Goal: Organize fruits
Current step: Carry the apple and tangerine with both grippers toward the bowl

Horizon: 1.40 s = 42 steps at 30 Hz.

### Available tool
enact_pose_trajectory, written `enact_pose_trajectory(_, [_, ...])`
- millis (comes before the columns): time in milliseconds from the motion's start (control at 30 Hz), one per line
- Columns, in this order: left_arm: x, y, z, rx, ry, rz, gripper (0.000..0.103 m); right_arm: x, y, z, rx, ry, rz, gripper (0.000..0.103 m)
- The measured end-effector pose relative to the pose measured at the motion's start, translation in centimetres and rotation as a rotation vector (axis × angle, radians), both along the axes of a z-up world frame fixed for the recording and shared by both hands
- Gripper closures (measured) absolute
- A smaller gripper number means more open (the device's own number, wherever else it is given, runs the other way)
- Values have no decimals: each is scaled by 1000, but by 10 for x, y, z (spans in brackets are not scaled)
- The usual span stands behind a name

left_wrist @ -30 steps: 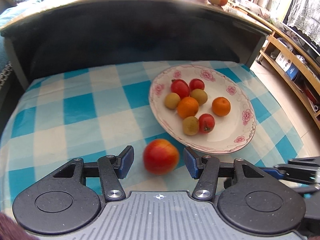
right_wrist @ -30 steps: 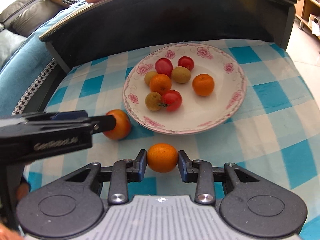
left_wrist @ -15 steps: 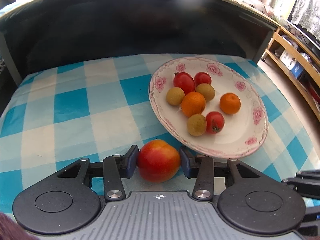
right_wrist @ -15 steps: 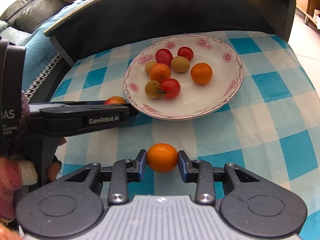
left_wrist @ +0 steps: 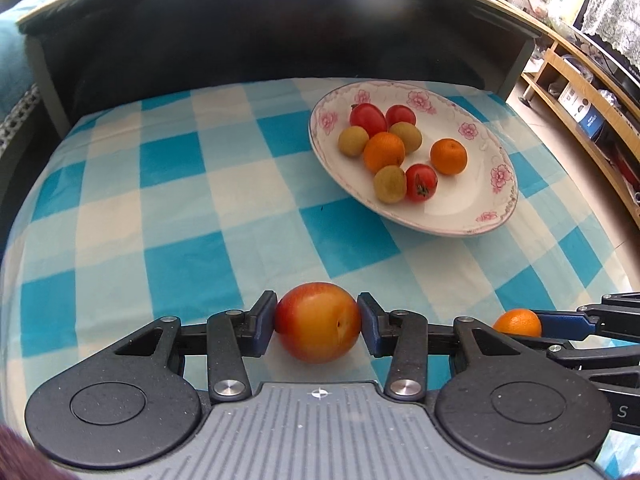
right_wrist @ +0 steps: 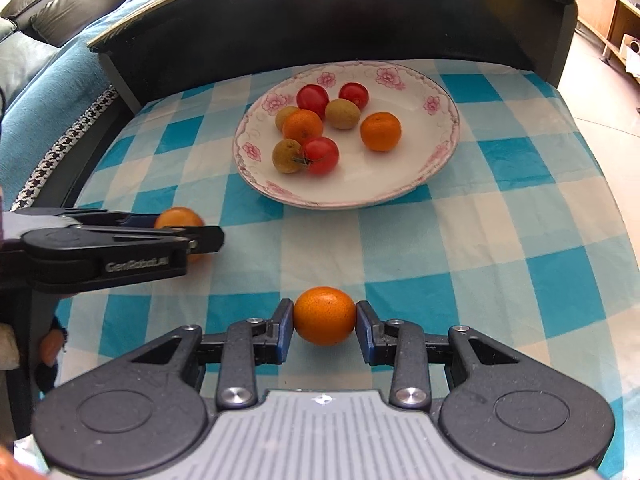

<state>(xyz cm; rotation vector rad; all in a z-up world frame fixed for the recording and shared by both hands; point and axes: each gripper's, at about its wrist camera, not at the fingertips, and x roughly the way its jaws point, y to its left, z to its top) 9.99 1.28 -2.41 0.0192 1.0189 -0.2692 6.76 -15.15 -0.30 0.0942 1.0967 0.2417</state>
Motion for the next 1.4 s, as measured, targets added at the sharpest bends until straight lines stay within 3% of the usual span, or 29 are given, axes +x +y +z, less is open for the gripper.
enact_pose_trajectory(300, [-4,-3,-4,1,12,-2,50,-15,0,-5,-10,8,11,67])
enact_pose_trajectory(600, [-14,-11,-6,61,-24,-39,51,-14,4,-7,-28,0,24,67])
enact_pose_trajectory(1133, [-41,-8,3,18,-6,-25,51,-31,4,3,-29,-28,34,67])
enact_pose_trajectory(1400, [-48,-9,-4,44,9,-54,51,-32,4,2,-24,-21,34,67])
